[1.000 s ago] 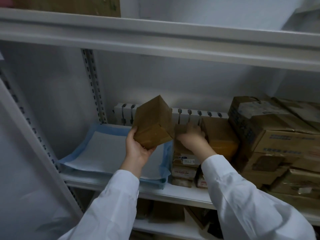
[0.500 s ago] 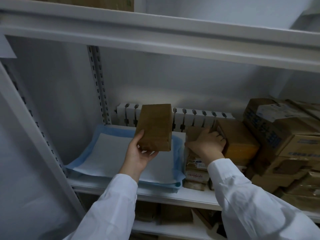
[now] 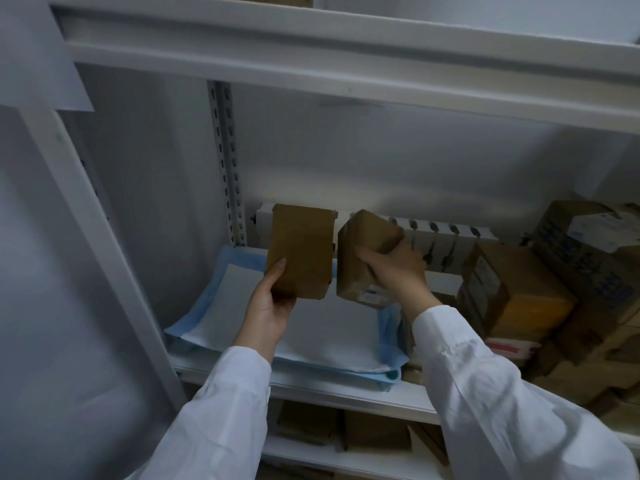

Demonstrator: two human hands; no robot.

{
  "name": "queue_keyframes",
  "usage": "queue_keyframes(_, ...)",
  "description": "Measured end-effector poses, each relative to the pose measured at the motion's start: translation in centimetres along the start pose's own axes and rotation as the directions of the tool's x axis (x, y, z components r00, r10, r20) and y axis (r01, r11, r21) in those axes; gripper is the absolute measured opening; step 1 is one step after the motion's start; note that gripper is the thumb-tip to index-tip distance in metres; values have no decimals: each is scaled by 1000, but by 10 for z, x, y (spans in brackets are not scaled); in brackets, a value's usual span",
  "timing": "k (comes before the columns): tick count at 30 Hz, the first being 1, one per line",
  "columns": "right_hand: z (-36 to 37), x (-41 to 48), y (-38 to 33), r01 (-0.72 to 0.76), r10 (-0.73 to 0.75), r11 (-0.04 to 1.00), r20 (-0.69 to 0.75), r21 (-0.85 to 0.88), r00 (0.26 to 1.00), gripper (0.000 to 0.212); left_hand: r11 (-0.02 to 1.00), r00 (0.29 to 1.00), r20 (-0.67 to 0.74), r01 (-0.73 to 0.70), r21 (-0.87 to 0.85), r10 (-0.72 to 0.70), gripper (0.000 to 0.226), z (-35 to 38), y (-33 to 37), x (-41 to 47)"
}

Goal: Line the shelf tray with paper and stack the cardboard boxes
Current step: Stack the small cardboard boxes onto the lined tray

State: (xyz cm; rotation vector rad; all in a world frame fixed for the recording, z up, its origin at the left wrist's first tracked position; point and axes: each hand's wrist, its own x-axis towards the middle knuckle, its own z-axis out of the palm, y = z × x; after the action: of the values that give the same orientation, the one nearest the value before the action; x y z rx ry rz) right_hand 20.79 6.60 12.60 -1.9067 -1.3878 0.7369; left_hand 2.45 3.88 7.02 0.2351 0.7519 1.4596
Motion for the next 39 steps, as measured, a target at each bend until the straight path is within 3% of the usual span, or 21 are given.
queue_keyframes(3, 24, 1, -1, -58, 34, 960, 92, 273, 995, 86, 999, 997, -70, -15, 46, 18, 28, -17, 16, 8)
queue_keyframes(7, 53, 5, -3, -199, 91, 868, 248, 455, 965, 66, 994, 991, -133, 15, 112, 0, 41, -45, 35, 22)
queue_keyframes(9, 69, 9, -5, -276, 125, 819, 313, 503, 942, 74, 991, 983, -181, 37, 127, -14, 52, -59, 45, 32)
queue_keyframes(12, 92, 16, -6, -328, 170, 798, 333, 506, 928, 97, 976, 972, -234, 83, 202, -35, 62, -75, 55, 49)
queue_keyframes(15, 110, 22, -10, -330, 182, 791, 317, 515, 931, 99, 945, 956, -286, 148, 293, -61, 77, -86, 64, 67)
queue_keyframes(17, 116, 24, -12, -320, 181, 794, 301, 517, 936, 94, 925, 948, -311, 178, 336, -69, 80, -91, 69, 76)
queue_keyframes(22, 122, 27, -18, -302, 193, 836, 270, 458, 943, 64, 930, 957, -274, 186, 318, -97, 62, -96, 75, 93)
queue_keyframes(28, 126, 35, -25, -289, 163, 816, 280, 500, 946, 55, 905, 956, -269, 214, 369, -116, 63, -108, 78, 105)
queue_keyframes(35, 134, 36, -39, -326, 181, 806, 318, 494, 931, 79, 913, 960, -232, 233, 334, -160, 52, -110, 82, 107)
queue_keyframes(39, 134, 33, -45, -306, 141, 800, 334, 517, 932, 70, 919, 963, -218, 223, 325, -156, 58, -113, 79, 104)
